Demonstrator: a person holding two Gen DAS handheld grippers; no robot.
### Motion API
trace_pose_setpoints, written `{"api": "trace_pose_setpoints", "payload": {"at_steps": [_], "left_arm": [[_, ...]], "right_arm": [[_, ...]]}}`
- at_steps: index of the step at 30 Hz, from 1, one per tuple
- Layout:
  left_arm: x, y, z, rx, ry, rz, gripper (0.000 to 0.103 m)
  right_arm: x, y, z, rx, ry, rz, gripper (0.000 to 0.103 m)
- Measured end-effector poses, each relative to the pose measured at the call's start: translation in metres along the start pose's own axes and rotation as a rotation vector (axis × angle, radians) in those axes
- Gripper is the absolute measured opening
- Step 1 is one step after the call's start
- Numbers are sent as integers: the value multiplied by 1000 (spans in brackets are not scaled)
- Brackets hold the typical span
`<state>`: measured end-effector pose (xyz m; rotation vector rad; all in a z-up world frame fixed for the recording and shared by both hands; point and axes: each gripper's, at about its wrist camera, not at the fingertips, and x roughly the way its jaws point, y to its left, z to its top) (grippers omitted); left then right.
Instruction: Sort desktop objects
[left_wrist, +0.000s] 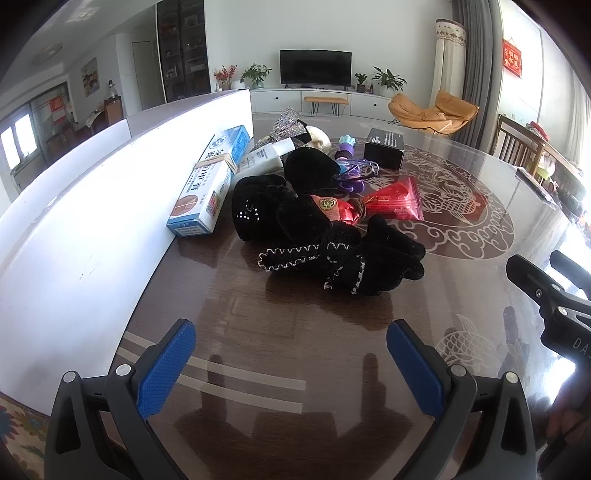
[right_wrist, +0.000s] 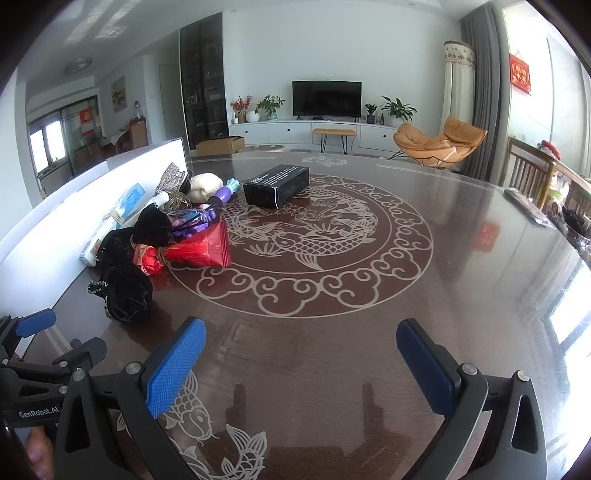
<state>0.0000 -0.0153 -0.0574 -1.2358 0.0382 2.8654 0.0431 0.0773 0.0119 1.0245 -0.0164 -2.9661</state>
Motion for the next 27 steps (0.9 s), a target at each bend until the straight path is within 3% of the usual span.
{"api": "trace_pose_setpoints", "payload": {"at_steps": [14, 27], "left_arm": [[8, 20, 0, -78, 46, 21, 103], [17, 19, -5, -71, 84, 44, 103]], "right_arm": [[0, -1, 0, 7, -1, 12, 103], [6, -1, 1, 3, 40, 58, 103]]}}
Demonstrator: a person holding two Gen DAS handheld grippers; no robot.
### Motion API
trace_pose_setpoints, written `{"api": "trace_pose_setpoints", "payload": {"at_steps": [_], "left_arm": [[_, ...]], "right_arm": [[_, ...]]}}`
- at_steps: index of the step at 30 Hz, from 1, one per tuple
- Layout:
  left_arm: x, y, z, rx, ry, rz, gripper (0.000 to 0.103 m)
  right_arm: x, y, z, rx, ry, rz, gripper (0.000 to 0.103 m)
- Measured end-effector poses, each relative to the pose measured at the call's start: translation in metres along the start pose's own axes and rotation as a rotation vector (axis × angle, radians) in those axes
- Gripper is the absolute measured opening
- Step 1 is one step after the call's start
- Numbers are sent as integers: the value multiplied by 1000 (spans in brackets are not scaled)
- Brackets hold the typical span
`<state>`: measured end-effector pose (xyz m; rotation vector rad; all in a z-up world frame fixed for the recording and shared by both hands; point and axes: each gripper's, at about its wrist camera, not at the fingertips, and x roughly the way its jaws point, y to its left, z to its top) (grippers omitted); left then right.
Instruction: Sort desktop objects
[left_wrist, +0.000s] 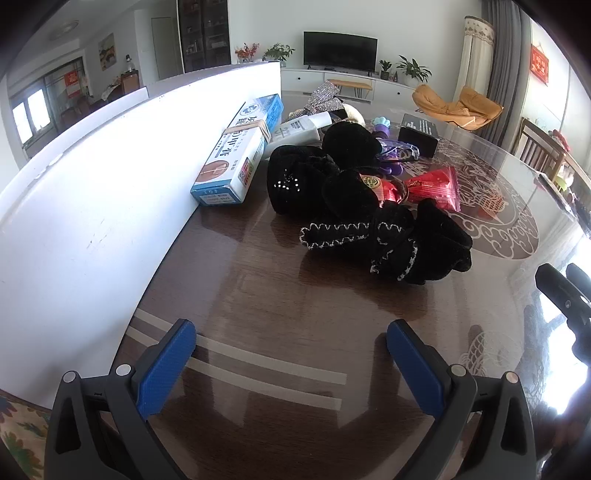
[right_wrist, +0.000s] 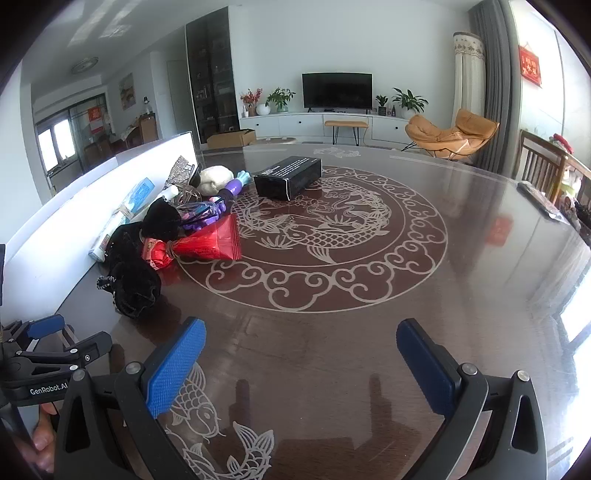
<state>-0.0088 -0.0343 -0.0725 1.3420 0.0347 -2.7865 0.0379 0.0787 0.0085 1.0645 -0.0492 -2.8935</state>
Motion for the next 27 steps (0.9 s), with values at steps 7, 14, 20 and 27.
{"api": "trace_pose_setpoints", "payload": {"at_steps": [7, 14, 20, 27], "left_arm": [[-1, 0, 0, 5, 2, -4, 103], [0, 1, 1, 7, -4, -7, 103], [0, 1, 0, 4, -13, -6, 103], [0, 1, 0, 7, -14, -7, 103]], "right_arm": [[7, 4, 1, -23, 43, 8, 103], [37, 30, 27, -199, 156, 107, 103], [85, 77, 89, -448, 171, 231, 103], [132, 109, 90, -582, 359, 345, 103]]}}
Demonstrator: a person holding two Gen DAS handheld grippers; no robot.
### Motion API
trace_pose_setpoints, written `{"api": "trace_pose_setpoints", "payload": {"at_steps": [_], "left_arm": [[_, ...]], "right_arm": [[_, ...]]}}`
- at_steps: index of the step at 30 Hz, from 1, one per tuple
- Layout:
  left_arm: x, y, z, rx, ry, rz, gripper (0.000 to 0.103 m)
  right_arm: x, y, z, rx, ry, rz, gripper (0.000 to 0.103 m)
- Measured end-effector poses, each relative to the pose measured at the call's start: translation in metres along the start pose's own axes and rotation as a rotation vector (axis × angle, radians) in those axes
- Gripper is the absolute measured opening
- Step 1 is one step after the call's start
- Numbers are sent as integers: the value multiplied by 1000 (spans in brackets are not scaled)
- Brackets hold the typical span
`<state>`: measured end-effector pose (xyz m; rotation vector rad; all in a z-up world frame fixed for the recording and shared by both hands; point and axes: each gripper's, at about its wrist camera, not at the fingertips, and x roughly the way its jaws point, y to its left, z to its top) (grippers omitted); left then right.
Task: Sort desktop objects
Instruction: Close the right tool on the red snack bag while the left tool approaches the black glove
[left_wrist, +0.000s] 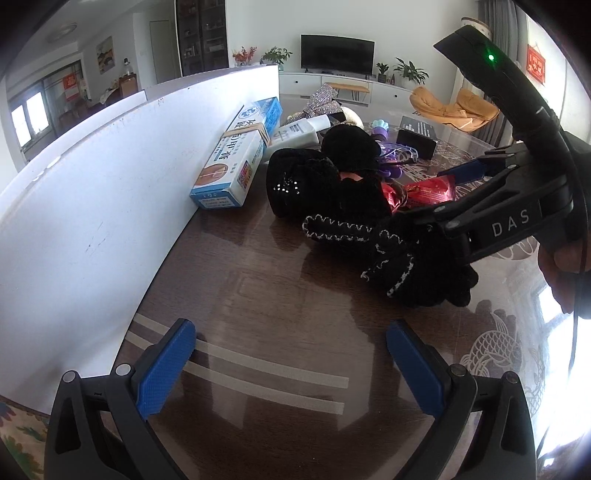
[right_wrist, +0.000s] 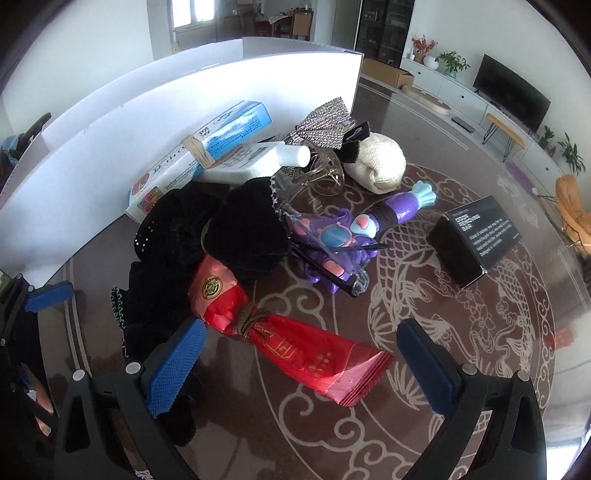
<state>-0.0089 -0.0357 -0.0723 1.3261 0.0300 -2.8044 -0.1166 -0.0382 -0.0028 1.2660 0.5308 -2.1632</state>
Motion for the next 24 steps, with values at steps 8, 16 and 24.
{"api": "trace_pose_setpoints", "payload": {"at_steps": [8, 16, 24], "left_arm": [[-1, 1, -1, 1, 8, -3, 103], [-4, 2, -2, -9, 14, -42, 103], [-11, 9, -6, -47, 19, -75, 103]], "right_arm": [[-8, 5, -48, 72, 80, 99, 103], [-10, -9, -33, 55, 78, 62, 103], [11, 26, 10, -95, 84, 36, 103]]}}
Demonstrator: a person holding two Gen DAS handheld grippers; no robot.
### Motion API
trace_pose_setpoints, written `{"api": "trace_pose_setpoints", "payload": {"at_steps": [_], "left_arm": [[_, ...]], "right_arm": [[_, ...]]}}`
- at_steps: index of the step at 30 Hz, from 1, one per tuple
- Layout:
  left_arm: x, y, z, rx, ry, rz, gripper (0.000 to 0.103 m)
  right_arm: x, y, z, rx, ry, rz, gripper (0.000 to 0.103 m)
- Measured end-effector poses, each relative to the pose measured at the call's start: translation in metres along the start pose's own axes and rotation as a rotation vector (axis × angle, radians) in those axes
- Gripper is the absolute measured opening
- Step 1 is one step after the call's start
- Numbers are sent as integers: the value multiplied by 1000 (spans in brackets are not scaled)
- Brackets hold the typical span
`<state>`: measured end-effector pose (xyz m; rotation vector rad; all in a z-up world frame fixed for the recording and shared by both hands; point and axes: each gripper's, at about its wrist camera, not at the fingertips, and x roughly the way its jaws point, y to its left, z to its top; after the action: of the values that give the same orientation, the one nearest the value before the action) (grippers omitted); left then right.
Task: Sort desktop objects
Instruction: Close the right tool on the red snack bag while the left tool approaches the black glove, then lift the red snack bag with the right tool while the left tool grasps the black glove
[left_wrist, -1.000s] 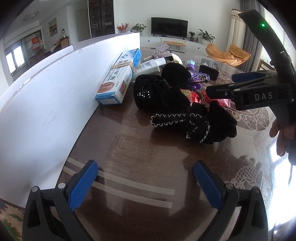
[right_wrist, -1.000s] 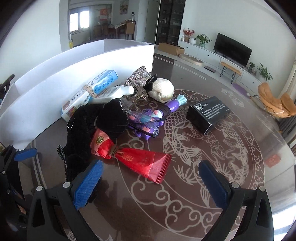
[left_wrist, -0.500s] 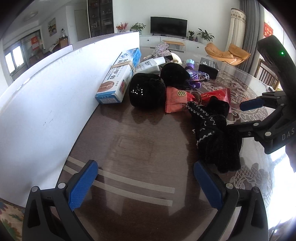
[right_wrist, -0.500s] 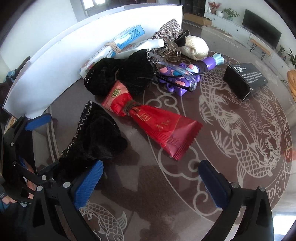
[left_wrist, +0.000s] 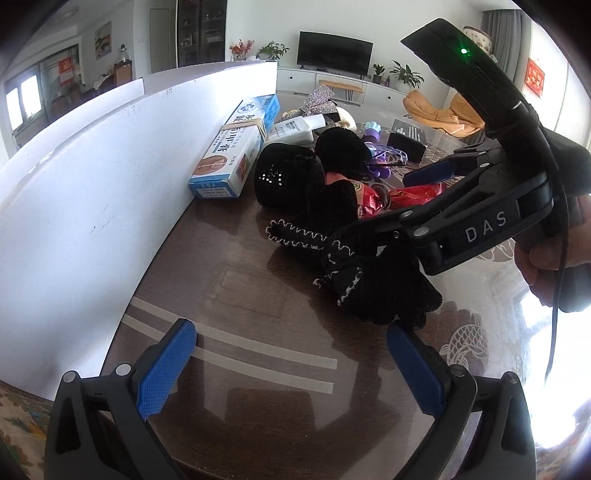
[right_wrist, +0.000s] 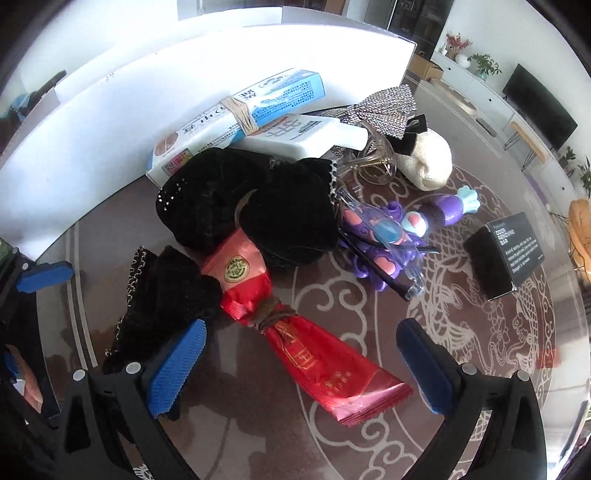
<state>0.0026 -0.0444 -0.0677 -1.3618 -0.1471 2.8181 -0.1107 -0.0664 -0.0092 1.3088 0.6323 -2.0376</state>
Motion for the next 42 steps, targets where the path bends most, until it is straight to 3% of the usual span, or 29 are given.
{"api": "trace_pose_setpoints", "payload": {"at_steps": [2, 7, 11, 13, 14, 16, 17, 21, 25, 30, 31, 33, 35, 38, 41, 42], "left_arm": [[-1, 3, 1, -15, -2, -13, 103], [2, 2, 5, -29, -1, -36, 103], [-1, 6, 3, -40, 1, -44, 103], [-3, 12, 3, -67, -2, -53, 103], [-3, 14, 4, -82, -1, -61, 103], [-3, 16, 5, -96, -4, -68, 103], [-3, 15, 5, -94, -3, -72, 103], [-15, 4, 5, -45, -46, -121, 103], [-24, -3, 13, -46, -99, -154, 103], [8, -11, 37, -98, -11, -86, 103], [16, -14, 41, -97, 18, -50, 103], [32, -19, 46, -87, 98, 16, 103], [35, -25, 49, -20, 106, 62, 103], [34, -24, 42, 82, 103, -3, 103], [22, -17, 27, 219, 64, -38, 94], [19, -12, 26, 214, 75, -62, 93]], "right_arm": [[-5, 4, -1, -5, -14, 79, 103], [-5, 8, -2, -110, 13, -60, 103], [6, 8, 9, -138, 47, -15, 99], [3, 6, 12, -116, 34, 36, 76], [0, 5, 13, -102, 24, 51, 52], [-4, 2, 9, -82, 23, 24, 41], [-6, 1, 5, -75, 23, 6, 41], [-21, -21, -31, 44, 6, -57, 40], [-46, -49, -97, 246, -39, -124, 40], [-71, -41, -149, 362, -110, -191, 42], [-67, -46, -150, 367, -128, -207, 45], [-69, -34, -157, 373, -160, -227, 67], [-76, -30, -167, 377, -196, -245, 84], [-76, -23, -176, 379, -216, -258, 87], [-72, -29, -180, 405, -222, -253, 87], [-77, -29, -184, 417, -247, -250, 88]]}}
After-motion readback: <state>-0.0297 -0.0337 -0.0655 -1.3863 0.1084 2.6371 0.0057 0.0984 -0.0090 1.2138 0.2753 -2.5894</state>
